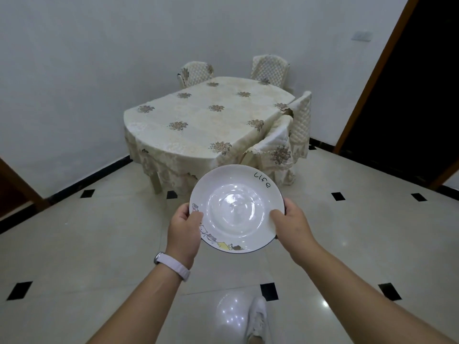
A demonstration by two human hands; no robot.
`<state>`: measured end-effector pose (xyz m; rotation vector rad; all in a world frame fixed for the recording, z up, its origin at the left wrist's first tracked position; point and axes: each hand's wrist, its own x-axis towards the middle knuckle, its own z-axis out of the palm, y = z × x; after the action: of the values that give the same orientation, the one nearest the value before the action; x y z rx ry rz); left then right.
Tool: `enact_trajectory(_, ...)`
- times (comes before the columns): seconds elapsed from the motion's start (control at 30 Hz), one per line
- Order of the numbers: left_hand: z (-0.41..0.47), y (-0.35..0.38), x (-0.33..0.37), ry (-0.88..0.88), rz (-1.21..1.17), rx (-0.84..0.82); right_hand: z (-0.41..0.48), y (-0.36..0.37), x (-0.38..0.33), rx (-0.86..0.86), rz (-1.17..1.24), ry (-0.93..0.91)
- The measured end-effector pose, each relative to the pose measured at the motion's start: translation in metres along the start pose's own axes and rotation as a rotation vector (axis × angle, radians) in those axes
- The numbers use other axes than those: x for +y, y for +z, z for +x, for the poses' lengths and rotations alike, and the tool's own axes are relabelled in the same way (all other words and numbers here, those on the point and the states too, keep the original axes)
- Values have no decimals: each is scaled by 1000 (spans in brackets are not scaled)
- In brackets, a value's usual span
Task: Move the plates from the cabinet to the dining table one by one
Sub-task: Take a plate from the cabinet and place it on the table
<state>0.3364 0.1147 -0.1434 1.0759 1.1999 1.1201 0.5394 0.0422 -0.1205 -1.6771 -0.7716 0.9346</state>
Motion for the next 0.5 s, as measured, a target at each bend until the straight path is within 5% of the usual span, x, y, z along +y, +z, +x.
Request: enact_trajectory(0.5, 225, 115, 39, -9, 88, 16, 258, -1, -67, -58, 20, -52)
